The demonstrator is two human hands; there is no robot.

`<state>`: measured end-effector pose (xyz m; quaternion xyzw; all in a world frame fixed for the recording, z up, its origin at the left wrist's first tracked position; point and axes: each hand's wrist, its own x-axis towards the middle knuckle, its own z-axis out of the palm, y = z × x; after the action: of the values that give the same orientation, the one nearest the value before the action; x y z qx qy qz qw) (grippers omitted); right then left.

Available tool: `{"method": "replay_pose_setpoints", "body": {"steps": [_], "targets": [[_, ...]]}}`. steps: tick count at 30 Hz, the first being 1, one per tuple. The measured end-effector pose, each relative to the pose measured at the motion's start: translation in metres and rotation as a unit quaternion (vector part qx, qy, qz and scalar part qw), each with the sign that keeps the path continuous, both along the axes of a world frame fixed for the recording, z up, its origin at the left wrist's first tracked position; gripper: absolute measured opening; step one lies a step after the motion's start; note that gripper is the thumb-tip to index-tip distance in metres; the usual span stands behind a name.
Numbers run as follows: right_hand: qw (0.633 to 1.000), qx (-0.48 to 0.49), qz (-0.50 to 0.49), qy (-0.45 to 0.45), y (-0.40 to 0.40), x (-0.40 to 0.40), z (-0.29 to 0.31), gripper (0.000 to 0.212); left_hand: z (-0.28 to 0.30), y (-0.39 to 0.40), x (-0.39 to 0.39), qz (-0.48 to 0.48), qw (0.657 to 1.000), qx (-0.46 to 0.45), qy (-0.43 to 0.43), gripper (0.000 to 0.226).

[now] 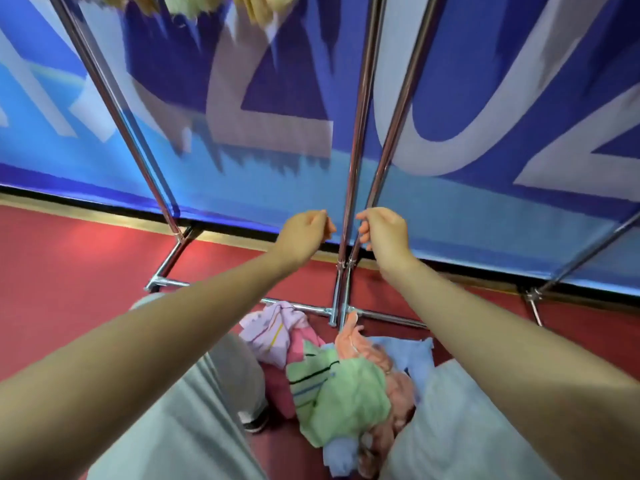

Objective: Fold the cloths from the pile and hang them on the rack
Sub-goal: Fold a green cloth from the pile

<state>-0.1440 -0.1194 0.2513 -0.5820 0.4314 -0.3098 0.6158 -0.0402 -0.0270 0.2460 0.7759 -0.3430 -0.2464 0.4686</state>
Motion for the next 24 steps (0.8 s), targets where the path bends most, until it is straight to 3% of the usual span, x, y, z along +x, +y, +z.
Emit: {"method": "replay_pose_setpoints", "body": {"steps": [8,11,15,19,24], "targets": [[0.963,0.197,-0.041,0.179,0.007,-0.053,-0.179,0.026,-0.151,-0.001,-0.025,0.001,0.973,0.139,0.186,0.043],[0.940,0.218,0.022,0.263,0.001,-0.064,-0.238,0.014,-0.199,-0.004,-0.023,0.005,0.949,0.207,0.239,0.033],[0.922,0.184,0.074,0.331,-0.003,-0.064,-0.304,0.007,-0.265,-0.001,-0.016,-0.016,0.931,0.298,0.208,0.040],[0.902,0.103,0.147,0.393,0.000,-0.045,-0.348,0.019,-0.326,0.013,-0.011,-0.017,0.911,0.389,0.137,0.040],[0.834,0.025,0.311,0.454,0.009,-0.030,-0.390,0.025,-0.374,0.034,-0.027,0.025,0.916,0.393,0.079,0.034]]}}
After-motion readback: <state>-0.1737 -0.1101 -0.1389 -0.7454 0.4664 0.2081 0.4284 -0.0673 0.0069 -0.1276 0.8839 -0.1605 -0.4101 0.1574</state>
